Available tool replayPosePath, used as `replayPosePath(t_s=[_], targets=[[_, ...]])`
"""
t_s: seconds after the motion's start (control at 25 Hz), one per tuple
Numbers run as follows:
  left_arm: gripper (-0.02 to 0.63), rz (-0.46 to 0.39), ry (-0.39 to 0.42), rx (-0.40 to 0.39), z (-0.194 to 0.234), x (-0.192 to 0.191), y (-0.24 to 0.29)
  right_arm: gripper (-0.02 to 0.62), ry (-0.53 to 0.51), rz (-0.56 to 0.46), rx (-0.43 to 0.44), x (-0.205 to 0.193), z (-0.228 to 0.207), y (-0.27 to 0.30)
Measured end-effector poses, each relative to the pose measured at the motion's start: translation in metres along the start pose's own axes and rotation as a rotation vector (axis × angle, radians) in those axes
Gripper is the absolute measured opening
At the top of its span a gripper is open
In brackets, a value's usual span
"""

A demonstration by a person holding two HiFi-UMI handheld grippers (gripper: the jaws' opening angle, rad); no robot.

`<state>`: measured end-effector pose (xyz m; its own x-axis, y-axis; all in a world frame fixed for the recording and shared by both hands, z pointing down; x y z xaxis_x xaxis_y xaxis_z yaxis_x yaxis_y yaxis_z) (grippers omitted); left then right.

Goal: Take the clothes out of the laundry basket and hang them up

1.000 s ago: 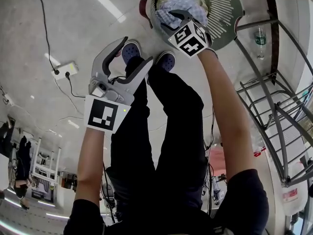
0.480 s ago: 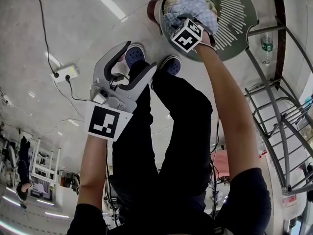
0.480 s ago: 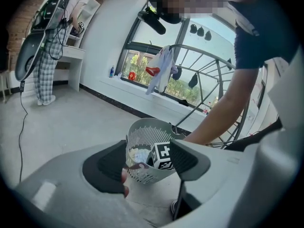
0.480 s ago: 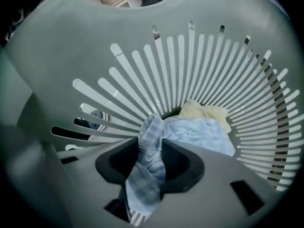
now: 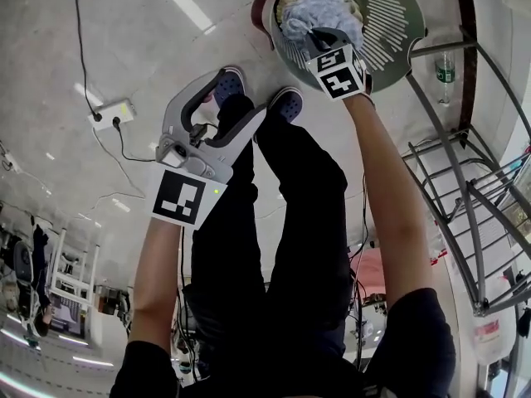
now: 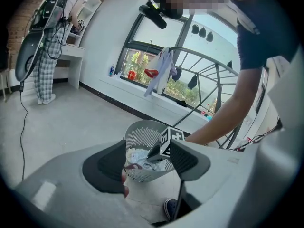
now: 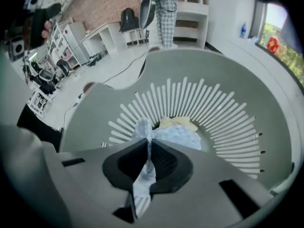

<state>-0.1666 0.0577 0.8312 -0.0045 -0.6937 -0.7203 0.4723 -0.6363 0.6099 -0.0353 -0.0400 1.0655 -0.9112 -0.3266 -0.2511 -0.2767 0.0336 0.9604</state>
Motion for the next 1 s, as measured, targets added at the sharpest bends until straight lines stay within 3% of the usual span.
replayPosePath(t_s=[0.24, 0.56, 0.8, 1.0], targets=[[0.278, 0.008, -0.024, -0.022, -0.03, 0.034, -0.015, 0.023, 0.11, -0.116, -0.022, 0.013, -0.001, -0.093], [0.278, 0.015, 0.072, -0.077, -0.079, 0.104, -0.038, 0.023, 0.08, -0.232, -0.042, 0.032, 0.005, -0.227], [0.278, -0.039, 0.145, -0.107, -0.13, 0.184, -0.072, 0.023, 0.077, -0.338, -0.082, 0.046, 0.01, -0.359], [0.278, -0.048, 0.168, -0.157, -0.172, 0.241, -0.113, 0.023, 0.013, -0.345, -0.103, 0.053, 0.033, -0.453]])
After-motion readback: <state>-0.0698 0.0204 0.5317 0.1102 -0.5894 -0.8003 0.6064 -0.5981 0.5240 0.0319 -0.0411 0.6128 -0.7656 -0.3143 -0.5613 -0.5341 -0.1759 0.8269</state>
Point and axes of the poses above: the fingertips, and each gripper's own axes: y forward along the fingers, z to its left, x out of its top, the point moved 3 cm from there along -y, backward along the fingers, and after that the axes turned 4 degrees about z, right-handed, at the moved point
